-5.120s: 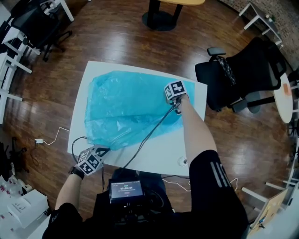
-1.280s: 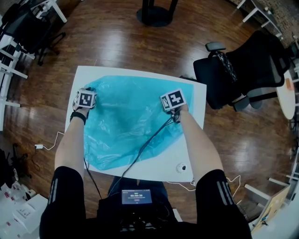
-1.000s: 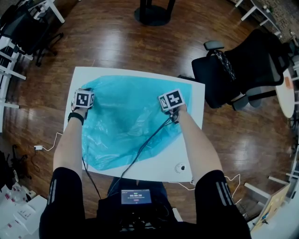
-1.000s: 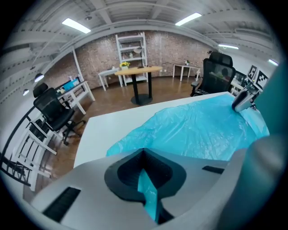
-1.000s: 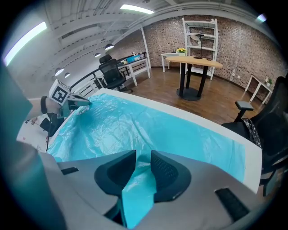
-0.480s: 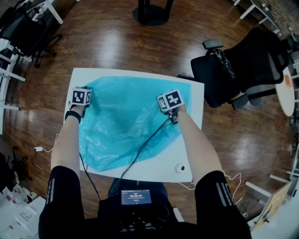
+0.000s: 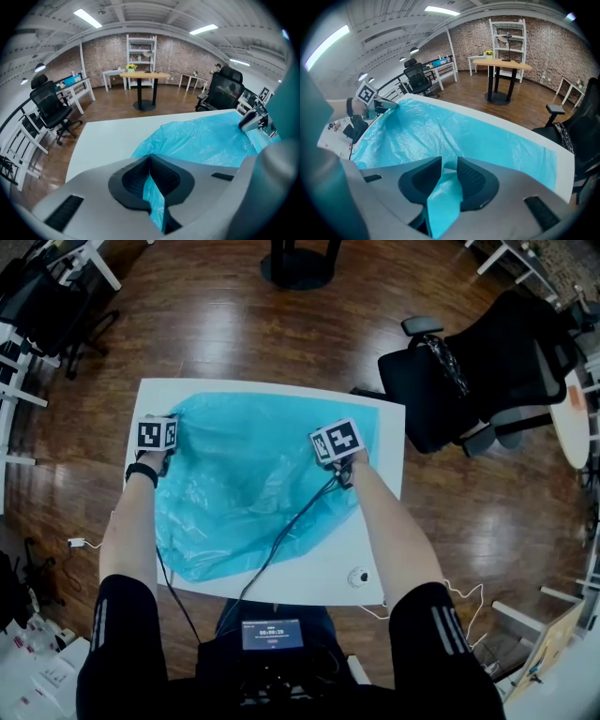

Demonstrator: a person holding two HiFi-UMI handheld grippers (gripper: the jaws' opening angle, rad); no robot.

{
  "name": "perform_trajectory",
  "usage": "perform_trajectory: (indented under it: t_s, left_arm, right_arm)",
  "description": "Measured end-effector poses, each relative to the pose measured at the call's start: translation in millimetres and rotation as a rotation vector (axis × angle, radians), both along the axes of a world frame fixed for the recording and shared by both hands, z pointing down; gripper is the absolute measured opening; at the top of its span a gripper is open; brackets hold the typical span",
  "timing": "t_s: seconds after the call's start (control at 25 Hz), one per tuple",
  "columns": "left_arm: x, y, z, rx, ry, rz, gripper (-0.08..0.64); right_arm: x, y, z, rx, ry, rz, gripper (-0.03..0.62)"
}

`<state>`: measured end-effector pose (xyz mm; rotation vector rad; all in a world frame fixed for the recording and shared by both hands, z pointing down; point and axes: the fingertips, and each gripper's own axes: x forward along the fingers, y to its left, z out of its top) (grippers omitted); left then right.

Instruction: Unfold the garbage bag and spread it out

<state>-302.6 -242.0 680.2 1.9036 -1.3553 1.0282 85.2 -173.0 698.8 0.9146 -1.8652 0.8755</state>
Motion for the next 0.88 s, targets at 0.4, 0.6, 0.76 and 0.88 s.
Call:
perform_trajectory:
  t_s: [0.4,0.6,0.76,0.88]
  left_arm:
    - [6,-22,-31,0.037,0.099,0.011,0.009]
    - [4,-25,-34,0.031,0.146,-0.027,0.011]
    - [2,-24,-31,0.019,0.16,-0.039,0.014]
    - [2,-23,-26,0.011,0.142,-0.034,0.014]
  right_arm:
    - [5,1,3,-0.007,0.003,-0.007,0.138]
    - [2,1,1,-0.001,-0.002,-0.006,0.138]
    - [1,0,1,0.005,-0.004,-0.009,0.138]
    - [2,0,2,0.005,0.001,-0.014,0.138]
